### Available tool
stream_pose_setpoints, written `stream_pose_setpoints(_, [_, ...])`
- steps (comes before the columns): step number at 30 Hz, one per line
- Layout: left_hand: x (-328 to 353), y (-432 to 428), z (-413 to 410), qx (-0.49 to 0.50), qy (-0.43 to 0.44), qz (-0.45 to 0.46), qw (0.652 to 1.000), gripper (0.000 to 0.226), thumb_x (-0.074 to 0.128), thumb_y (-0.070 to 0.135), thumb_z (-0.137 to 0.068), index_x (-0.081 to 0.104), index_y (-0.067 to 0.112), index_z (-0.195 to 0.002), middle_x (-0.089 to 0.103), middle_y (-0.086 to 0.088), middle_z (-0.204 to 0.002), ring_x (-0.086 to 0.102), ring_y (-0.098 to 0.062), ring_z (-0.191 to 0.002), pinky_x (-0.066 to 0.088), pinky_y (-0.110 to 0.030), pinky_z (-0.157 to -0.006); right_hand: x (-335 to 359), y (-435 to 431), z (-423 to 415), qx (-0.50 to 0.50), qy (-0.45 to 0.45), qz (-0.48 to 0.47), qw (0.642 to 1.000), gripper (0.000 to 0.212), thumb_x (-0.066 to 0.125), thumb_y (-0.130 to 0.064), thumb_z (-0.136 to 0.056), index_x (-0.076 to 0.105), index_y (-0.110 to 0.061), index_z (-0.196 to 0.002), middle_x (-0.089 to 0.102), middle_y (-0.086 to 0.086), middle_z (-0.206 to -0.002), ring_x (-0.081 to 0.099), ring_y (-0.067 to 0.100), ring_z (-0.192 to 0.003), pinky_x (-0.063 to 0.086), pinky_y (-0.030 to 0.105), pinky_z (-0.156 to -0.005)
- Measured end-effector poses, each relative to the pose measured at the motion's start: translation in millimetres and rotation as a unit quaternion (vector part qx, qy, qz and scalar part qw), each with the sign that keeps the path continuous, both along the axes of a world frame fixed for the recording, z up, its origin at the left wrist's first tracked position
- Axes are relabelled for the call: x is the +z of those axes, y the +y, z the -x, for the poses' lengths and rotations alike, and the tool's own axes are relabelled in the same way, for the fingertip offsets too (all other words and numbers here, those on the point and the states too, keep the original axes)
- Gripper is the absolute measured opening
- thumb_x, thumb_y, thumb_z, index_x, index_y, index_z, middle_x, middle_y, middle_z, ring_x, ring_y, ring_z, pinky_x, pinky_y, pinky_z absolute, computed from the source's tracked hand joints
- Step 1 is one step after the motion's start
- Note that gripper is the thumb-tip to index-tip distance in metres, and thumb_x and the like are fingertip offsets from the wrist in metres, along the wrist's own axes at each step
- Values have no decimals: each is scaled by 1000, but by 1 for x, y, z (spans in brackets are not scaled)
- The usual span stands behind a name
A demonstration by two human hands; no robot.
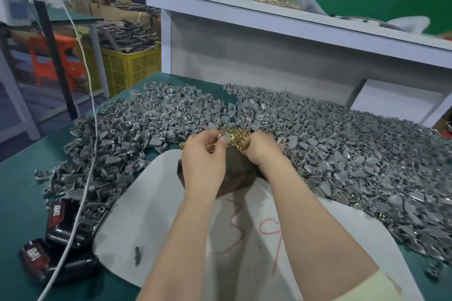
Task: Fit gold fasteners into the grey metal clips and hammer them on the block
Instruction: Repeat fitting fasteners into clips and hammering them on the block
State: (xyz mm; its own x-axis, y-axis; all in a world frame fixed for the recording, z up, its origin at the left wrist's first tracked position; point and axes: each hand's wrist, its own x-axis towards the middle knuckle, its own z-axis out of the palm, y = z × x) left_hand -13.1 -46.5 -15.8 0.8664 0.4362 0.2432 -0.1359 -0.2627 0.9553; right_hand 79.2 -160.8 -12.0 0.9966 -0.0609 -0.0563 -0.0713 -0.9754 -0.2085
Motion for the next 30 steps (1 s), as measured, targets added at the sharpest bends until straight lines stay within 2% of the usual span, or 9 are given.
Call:
stream_pose_setpoints(3, [-1, -4, 4, 34, 47, -128, 990, 10, 59, 26, -90, 66, 23, -98, 66, 4, -102, 59, -19, -100, 38, -35, -93, -1, 7, -8, 8, 34, 25, 999, 22, 54, -14, -88, 68, -17, -106, 63, 5, -115, 55, 29, -110, 36, 46, -103])
stream_pose_setpoints(5, [-3, -6, 5, 50, 76, -220, 971, 10, 56, 27, -90, 64, 28, -96, 65, 8, -104, 55, -17, -105, 26, -33, -87, -1, 8, -11, 24, 54, 21, 998, 25, 52, -10, -88, 67, -14, -107, 64, 9, -115, 58, 31, -106, 41, 47, -101])
stream_pose_setpoints(8, [-4, -8, 6, 49, 105, -289, 950, 9, 56, 27, -88, 64, 30, -90, 63, 7, -104, 48, -19, -107, 19, -34, -79, 2, 7, -13, 37, 85, 29, 995, 28, 49, -6, -89, 65, -10, -111, 63, 12, -116, 58, 32, -107, 43, 47, -100])
stream_pose_setpoints(12, [-5, -9, 9, 42, 137, -321, 936, 9, 57, 32, -88, 65, 31, -92, 57, 7, -111, 40, -22, -112, 15, -34, -79, 7, 6, -10, 60, 113, 42, 991, 29, 47, -4, -89, 63, -6, -113, 61, 14, -116, 57, 32, -107, 45, 45, -98])
stream_pose_setpoints(20, [-5, -8, 9, 42, 142, -333, 931, 15, 55, 29, -85, 65, 30, -95, 54, 4, -113, 39, -25, -111, 22, -37, -85, 4, 2, -7, 67, 76, 16, 995, 23, 49, -9, -91, 63, -8, -108, 62, 11, -112, 57, 30, -105, 44, 43, -98])
stream_pose_setpoints(24, [-6, -8, 9, 44, 139, -332, 932, 13, 55, 30, -84, 65, 30, -93, 54, 4, -112, 38, -24, -111, 21, -36, -84, 8, -1, -4, 106, 84, 6, 991, 22, 51, -8, -90, 69, -4, -102, 67, 13, -106, 62, 28, -98, 52, 34, -85])
stream_pose_setpoints(26, [-5, -8, 9, 45, 140, -335, 931, 13, 55, 29, -84, 65, 29, -92, 54, 4, -112, 38, -24, -111, 22, -36, -85, 11, -1, -4, 118, 94, 5, 989, 23, 50, -5, -90, 70, -3, -102, 67, 14, -106, 62, 27, -96, 50, 32, -79])
stream_pose_setpoints(30, [-5, -9, 8, 45, 141, -337, 930, 14, 54, 28, -85, 66, 29, -94, 55, 4, -113, 38, -24, -111, 22, -36, -84, 10, 1, -6, 114, 105, 39, 987, 26, 48, -5, -91, 65, -1, -110, 64, 15, -112, 61, 29, -101, 52, 35, -87])
